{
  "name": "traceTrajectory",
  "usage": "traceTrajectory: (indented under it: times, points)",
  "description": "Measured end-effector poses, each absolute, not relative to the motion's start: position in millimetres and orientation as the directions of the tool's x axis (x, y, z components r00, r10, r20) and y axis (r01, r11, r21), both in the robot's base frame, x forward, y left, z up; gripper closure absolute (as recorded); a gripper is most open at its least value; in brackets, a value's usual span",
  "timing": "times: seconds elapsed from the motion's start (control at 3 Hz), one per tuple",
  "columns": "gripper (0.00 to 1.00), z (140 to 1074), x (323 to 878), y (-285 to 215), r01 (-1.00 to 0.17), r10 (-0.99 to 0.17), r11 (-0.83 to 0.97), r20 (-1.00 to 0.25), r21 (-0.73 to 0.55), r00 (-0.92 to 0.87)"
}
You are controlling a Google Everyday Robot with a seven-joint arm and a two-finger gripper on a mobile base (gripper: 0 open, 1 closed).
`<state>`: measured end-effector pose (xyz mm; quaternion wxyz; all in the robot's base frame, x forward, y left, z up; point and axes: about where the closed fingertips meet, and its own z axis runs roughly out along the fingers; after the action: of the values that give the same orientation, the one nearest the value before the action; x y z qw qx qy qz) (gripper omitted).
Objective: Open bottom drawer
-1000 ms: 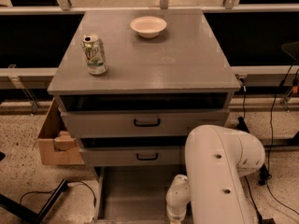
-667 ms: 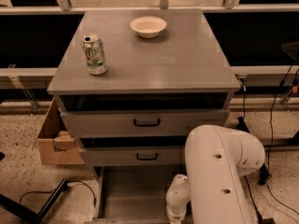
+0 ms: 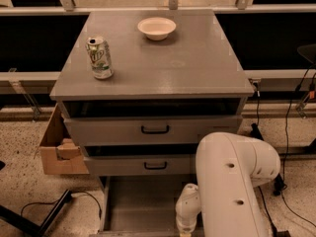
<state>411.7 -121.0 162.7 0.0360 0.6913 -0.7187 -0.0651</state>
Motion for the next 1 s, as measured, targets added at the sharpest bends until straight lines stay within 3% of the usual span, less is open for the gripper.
traceTrajectory:
  times: [0.33, 0.67, 1.0]
  points:
    - [0.02, 161.1, 408.4, -121.2, -0.988, -0.998, 0.033, -0.04, 0.149, -0.04]
    - [0.0, 158.5, 401.4, -121.5, -0.987, -0.998, 0.023, -0.048, 0.161, -0.031]
    - [0.18, 152.9, 358.2, -129.4, -0.98, -0.997, 0.013, -0.066, 0.199, -0.027]
